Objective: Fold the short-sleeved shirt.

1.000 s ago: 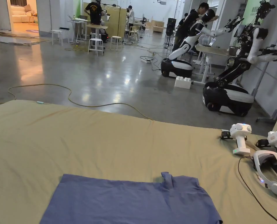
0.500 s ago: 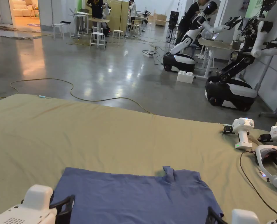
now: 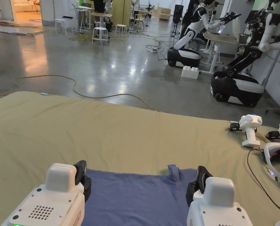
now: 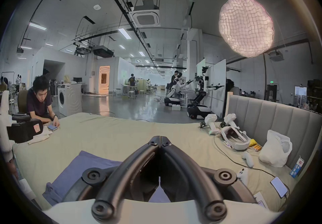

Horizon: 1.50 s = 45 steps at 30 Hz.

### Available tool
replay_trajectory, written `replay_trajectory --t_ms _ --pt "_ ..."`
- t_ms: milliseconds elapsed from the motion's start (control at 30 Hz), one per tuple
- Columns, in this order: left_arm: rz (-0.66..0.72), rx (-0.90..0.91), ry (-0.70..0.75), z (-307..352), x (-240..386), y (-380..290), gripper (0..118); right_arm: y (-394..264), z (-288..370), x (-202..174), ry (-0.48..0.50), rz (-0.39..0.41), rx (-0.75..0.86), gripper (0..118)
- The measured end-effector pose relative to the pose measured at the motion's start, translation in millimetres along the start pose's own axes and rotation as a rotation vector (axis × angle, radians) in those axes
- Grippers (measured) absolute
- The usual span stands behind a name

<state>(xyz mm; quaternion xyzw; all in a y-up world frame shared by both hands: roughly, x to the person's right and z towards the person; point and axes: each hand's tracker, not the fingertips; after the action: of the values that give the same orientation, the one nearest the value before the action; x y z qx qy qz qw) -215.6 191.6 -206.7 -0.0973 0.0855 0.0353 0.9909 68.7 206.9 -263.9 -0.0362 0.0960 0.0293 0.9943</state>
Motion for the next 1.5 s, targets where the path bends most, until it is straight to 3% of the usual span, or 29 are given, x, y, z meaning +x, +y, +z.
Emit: replay_trajectory --t_ms 233,567,667,733,767,967,1100,1200,1233,1267,1300,1367,1400,1500 --pt "0.059 -0.246 0.06 -61.1 -47.8 -31.8 0 -31.3 -16.7 0.4 0.037 0.015 -0.099 0" --pt "0.132 -0.655 0.051 -262.6 -149.8 -52.1 3 -90.9 -61.1 21.9 0.017 0.027 -0.326 0" --pt "0.121 -0.747 0.011 -309.2 -161.5 -57.1 19 -101.9 -70.5 30.3 -0.01 0.026 -0.368 0" --pt "0.125 -0.807 0.0 -334.9 -166.2 -65.5 62 -108.9 -76.2 36.6 -0.023 0.021 -0.397 0" --pt "0.124 -0.816 0.005 -344.5 -167.2 -70.3 64 -111.1 -77.4 39.3 -0.029 0.017 -0.408 0" --pt "0.057 -0.974 0.046 -384.6 -168.2 -107.1 64 -124.9 -85.9 54.9 -0.066 0.019 -0.458 0" --pt "-0.005 -0.905 0.092 -378.3 -150.1 -105.3 59 -129.0 -96.9 67.1 -0.081 0.012 -0.486 0" --pt "-0.156 -0.876 0.077 -374.2 -128.7 -108.7 33 -132.7 -123.1 83.7 -0.081 -0.001 -0.542 0" --pt "-0.164 -0.872 0.07 -373.0 -124.7 -108.2 16 -133.6 -134.4 90.0 -0.086 -0.003 -0.563 0" --pt "-0.151 -0.872 0.066 -371.9 -123.1 -106.5 7 -133.5 -149.7 99.0 -0.092 -0.002 -0.593 3" --pt "-0.141 -0.872 0.056 -368.4 -122.0 -103.4 6 -143.6 -169.4 115.7 -0.098 -0.005 -0.615 12" --pt "-0.107 -0.863 0.056 -361.6 -121.8 -98.1 6 -142.4 -200.9 138.2 -0.105 -0.036 -0.623 56" --pt "-0.063 -0.824 0.041 -355.8 -124.5 -94.2 6 -141.5 -219.4 150.7 -0.109 -0.057 -0.629 69" --pt "-0.001 -0.788 0.041 -341.4 -131.4 -82.1 6 -142.7 -276.5 174.2 -0.106 -0.041 -0.708 69"
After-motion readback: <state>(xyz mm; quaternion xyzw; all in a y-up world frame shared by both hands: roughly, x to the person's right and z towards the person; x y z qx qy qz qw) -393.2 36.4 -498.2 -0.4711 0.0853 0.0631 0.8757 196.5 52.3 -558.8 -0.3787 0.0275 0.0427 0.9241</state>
